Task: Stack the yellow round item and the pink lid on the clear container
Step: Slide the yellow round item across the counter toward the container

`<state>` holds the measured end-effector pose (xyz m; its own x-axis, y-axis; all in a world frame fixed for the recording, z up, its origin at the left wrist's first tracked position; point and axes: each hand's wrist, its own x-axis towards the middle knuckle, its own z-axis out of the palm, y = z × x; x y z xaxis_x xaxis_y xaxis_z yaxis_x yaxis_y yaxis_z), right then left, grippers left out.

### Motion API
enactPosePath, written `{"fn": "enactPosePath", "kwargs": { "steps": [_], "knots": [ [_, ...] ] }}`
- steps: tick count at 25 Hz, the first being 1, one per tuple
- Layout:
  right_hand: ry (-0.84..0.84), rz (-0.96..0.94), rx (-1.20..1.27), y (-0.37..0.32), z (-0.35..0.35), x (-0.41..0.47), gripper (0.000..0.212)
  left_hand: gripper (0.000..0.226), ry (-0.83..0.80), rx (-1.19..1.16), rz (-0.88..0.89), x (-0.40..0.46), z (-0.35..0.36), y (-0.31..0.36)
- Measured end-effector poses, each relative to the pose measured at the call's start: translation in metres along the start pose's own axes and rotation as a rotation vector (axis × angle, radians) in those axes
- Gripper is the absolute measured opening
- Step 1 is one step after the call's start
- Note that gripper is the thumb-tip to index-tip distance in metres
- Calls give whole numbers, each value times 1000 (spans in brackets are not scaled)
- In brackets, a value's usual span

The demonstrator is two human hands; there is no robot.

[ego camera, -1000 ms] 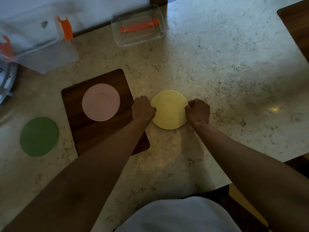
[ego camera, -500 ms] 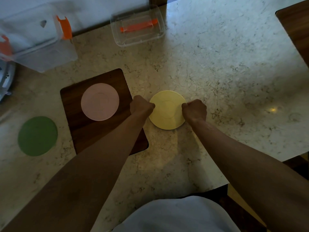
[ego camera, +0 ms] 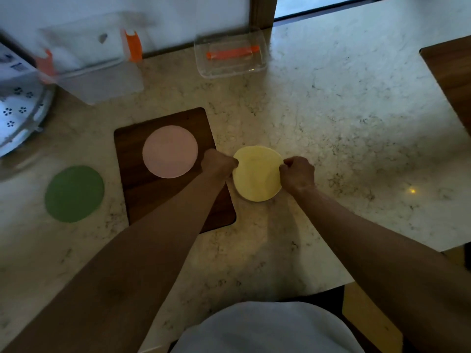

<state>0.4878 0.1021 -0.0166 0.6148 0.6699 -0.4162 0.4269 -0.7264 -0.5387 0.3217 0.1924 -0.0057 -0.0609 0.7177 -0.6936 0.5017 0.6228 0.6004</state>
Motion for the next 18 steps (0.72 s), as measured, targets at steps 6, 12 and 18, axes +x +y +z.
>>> {"fn": "enactPosePath", "kwargs": {
  "steps": [6, 12, 18],
  "knots": [
    [-64, -178, -30, -57, 35, -17, 31, 24, 101, -175, -56, 1, -69, -17],
    [-104, -267, -40, -130, 85, -26, 31, 42, 201, -263, -133, 21, -148, -39],
    [-107, -302, -68, -178, 128, -16, 27, 10, 258, -304, -178, 58, -193, -47]
  ]
}}
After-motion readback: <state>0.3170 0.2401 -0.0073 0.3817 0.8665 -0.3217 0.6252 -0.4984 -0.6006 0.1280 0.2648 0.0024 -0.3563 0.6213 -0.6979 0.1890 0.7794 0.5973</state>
